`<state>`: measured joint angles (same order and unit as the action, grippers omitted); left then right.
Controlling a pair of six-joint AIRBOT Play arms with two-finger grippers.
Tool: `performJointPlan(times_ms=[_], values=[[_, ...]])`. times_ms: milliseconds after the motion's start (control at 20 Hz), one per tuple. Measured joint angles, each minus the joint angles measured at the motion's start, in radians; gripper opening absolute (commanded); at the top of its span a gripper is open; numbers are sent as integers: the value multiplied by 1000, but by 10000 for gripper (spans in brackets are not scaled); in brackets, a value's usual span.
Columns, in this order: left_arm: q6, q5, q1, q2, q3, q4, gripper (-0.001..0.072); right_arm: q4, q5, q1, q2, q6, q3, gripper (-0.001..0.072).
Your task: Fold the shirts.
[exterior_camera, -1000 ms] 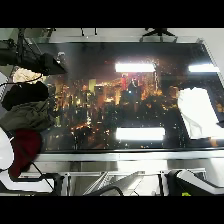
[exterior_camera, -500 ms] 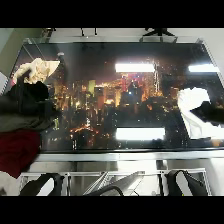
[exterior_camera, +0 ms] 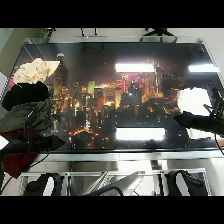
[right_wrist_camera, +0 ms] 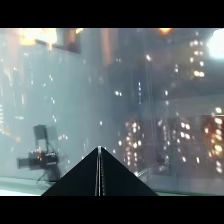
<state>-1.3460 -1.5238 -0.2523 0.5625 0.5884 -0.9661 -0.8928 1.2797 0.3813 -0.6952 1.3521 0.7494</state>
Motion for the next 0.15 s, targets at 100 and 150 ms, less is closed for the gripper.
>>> performJointPlan(times_ms=[100,150], values=[[-5,2,-2,-26,-13,0,18,0,0,-4,1,0,-3,19],[-8,3,-3,-33,-18,0,18,0,0,-4,2,0,-3,20]])
